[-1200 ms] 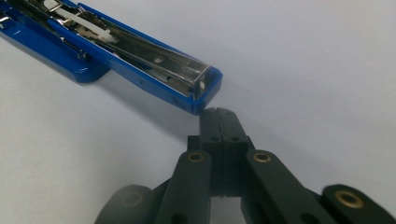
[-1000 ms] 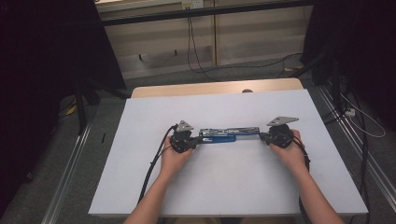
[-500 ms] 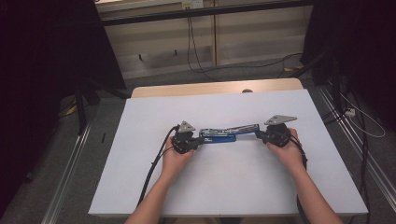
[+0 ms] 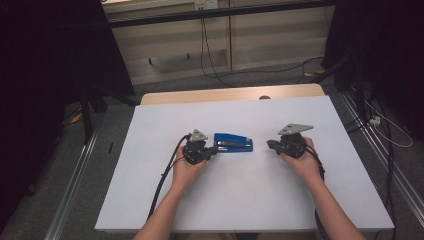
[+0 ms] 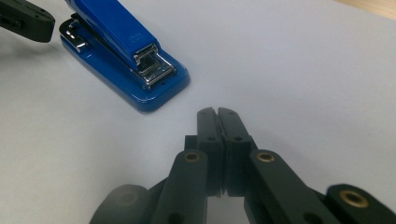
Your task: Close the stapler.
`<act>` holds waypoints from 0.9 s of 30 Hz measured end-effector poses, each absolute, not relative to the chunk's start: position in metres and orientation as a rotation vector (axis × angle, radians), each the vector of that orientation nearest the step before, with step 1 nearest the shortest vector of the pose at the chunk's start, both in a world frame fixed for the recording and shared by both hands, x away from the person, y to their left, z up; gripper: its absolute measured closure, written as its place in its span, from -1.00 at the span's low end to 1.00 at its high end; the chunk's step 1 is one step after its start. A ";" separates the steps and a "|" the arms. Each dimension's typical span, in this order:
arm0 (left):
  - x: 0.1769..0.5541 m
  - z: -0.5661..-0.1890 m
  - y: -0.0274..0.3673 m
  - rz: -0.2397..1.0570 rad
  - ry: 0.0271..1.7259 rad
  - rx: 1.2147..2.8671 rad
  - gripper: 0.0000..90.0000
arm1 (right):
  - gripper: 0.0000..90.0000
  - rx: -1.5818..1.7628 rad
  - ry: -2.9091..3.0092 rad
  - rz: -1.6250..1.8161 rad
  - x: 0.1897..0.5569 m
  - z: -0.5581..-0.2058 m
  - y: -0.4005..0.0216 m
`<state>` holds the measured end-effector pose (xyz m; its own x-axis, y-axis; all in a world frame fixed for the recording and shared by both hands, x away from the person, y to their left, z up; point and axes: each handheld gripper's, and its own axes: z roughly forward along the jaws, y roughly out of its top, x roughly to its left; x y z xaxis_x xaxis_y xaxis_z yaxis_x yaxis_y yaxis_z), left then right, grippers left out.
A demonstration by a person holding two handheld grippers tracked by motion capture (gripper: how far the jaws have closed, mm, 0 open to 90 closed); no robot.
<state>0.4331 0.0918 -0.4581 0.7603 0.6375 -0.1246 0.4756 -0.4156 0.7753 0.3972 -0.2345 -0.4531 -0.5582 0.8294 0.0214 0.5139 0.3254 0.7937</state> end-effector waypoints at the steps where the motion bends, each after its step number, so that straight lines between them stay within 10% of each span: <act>1: 0.433 -0.458 0.092 0.233 0.832 2.087 1.00 | 0.97 1.188 2.206 1.108 0.397 -0.453 -0.234; 8: 0.432 -0.455 0.095 0.219 0.825 2.071 0.88 | 0.83 1.185 2.209 1.138 0.395 -0.454 -0.233; 27: 0.414 -0.429 0.127 0.229 0.808 1.995 -0.36 | -0.22 1.226 2.165 1.223 0.382 -0.455 -0.226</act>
<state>0.4137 0.1267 -0.4294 0.7651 0.6242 -0.1579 0.4492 -0.3417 0.8255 0.3818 -0.2258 -0.4547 -0.5546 0.8266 0.0956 0.5083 0.2456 0.8254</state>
